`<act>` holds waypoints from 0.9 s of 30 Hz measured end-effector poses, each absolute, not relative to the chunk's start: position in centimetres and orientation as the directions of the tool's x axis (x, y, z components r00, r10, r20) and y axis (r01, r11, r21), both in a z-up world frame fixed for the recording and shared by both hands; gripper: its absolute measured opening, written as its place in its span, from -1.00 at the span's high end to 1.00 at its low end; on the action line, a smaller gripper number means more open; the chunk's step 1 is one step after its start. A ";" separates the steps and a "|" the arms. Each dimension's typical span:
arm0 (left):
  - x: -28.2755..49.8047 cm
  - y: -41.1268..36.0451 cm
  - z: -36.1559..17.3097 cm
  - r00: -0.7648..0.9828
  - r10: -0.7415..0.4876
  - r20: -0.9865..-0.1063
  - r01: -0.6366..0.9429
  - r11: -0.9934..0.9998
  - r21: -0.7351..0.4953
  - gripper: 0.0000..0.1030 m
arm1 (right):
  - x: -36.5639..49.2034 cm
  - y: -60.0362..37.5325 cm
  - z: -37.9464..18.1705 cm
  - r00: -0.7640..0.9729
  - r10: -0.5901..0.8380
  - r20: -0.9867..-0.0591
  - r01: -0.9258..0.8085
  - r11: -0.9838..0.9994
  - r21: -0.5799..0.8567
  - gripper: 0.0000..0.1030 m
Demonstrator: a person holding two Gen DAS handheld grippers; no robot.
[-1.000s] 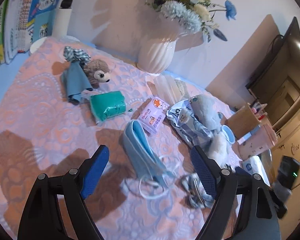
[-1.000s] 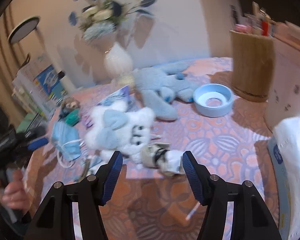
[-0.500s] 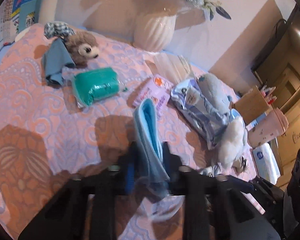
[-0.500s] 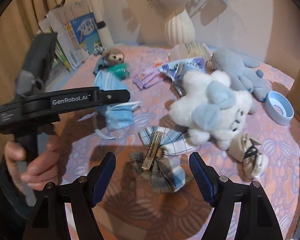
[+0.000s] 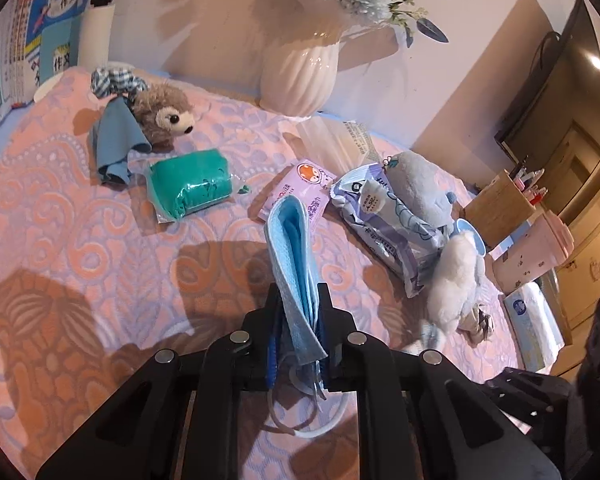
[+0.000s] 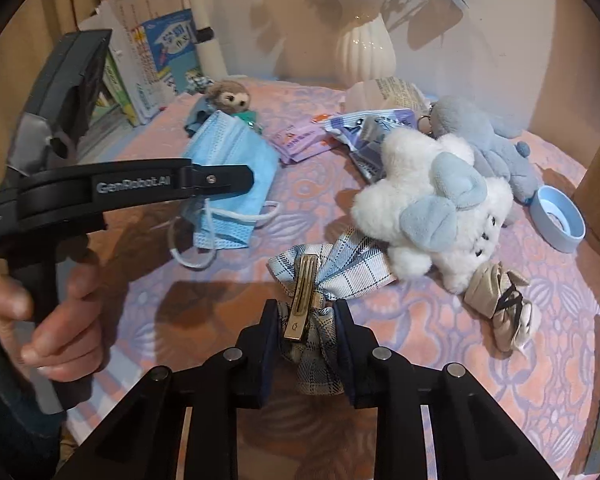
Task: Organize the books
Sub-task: 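Close the right tool on the plaid hair bow and lift it, then carry the mask and bow to the glass plate and open both tools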
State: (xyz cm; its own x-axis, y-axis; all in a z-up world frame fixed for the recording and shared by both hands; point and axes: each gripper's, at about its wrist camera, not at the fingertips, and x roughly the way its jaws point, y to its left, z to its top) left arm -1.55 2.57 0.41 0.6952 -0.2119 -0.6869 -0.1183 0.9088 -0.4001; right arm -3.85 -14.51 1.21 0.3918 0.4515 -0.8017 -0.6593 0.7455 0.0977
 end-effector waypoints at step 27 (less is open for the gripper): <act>-0.8 -13.1 12.0 0.726 -0.435 -0.534 0.268 0.893 -0.362 0.77 | -4.0 -31.5 12.2 0.669 0.403 -0.625 -0.415 0.900 0.136 0.50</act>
